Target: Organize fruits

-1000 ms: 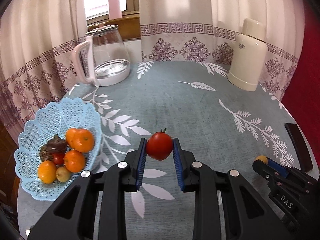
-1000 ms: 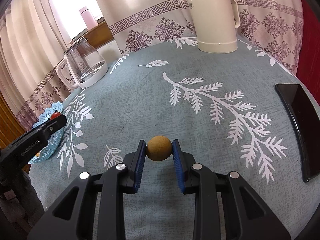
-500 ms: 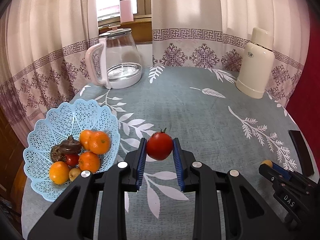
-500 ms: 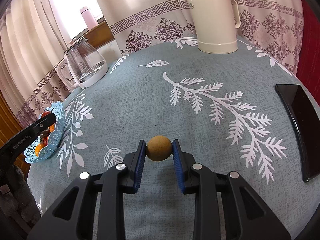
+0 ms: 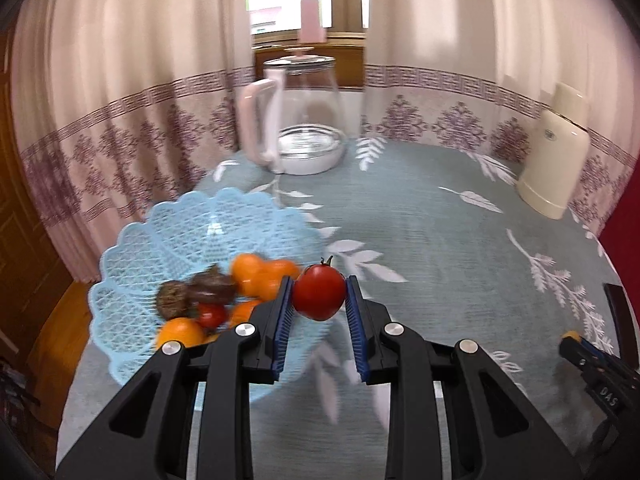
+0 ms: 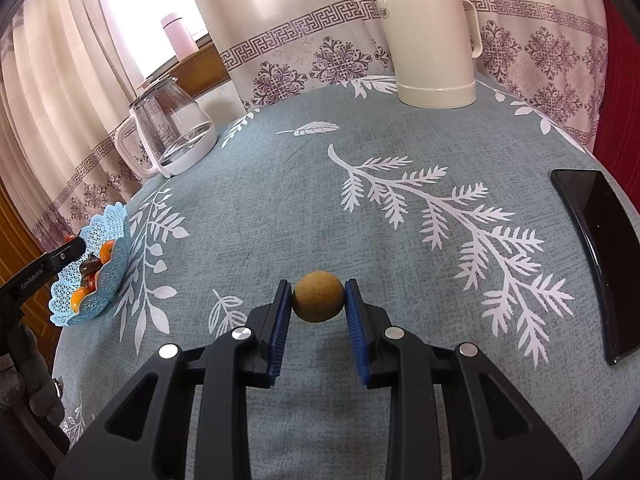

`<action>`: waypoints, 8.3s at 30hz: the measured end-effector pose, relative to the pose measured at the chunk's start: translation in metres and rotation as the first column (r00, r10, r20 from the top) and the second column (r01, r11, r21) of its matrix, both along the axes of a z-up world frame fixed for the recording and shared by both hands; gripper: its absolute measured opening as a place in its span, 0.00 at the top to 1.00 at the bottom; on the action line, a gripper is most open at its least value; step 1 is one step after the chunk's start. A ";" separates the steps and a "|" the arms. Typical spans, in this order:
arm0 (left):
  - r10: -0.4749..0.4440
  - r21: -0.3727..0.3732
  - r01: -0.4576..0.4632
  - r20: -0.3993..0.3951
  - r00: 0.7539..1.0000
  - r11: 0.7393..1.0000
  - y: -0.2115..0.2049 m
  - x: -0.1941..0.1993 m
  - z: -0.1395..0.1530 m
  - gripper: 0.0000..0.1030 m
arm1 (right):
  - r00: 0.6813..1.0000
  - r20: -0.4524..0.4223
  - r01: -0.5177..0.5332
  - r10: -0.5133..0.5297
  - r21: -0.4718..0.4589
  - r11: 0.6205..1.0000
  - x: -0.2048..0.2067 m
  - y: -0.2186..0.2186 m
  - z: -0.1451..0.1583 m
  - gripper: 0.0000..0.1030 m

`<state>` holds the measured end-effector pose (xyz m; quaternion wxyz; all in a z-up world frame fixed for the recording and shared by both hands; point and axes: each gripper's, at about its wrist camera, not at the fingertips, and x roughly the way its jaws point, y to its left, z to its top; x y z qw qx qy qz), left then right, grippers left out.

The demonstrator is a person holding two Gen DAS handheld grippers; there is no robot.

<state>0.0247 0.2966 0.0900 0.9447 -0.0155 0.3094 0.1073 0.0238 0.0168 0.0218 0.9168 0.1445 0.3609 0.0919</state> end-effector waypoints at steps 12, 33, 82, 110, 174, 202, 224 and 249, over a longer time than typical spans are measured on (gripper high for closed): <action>0.137 -0.024 -0.138 -0.030 0.990 0.990 0.057 -0.012 -0.011 0.74 | 1.000 0.000 -0.001 0.001 -0.006 1.000 0.001 0.001 0.001 0.73; 0.270 -0.087 -0.272 -0.040 0.962 0.958 0.100 -0.033 -0.028 0.36 | 1.000 0.007 0.003 -0.002 -0.032 0.999 0.001 0.003 0.000 0.73; 0.361 -0.126 -0.352 0.054 0.931 0.927 0.162 -0.093 0.008 0.25 | 0.806 -0.017 -0.591 0.592 -0.079 0.803 0.002 0.299 0.048 0.72; 0.336 -0.076 -0.331 0.077 0.939 0.941 0.144 -0.095 0.015 0.16 | 0.844 0.017 -0.532 0.536 -0.097 0.841 -0.013 0.273 0.053 0.49; 0.281 0.217 -0.317 0.178 0.943 0.923 0.120 -0.111 0.045 0.03 | 0.887 0.314 -0.159 0.338 -0.481 0.862 -0.074 0.252 0.098 0.05; 0.248 0.323 -0.285 0.152 0.957 0.902 0.109 -0.104 0.037 0.03 | 0.872 0.298 -0.194 0.388 -0.516 0.834 -0.079 0.264 0.093 0.05; 0.227 0.347 -0.268 0.154 0.962 0.899 0.103 -0.104 0.036 0.03 | 0.870 0.263 -0.244 0.417 -0.505 0.828 -0.074 0.267 0.089 0.05; 0.212 0.366 -0.253 0.149 0.966 0.895 0.101 -0.103 0.033 0.03 | 0.858 0.278 -0.263 0.432 -0.486 0.834 -0.075 0.265 0.083 0.05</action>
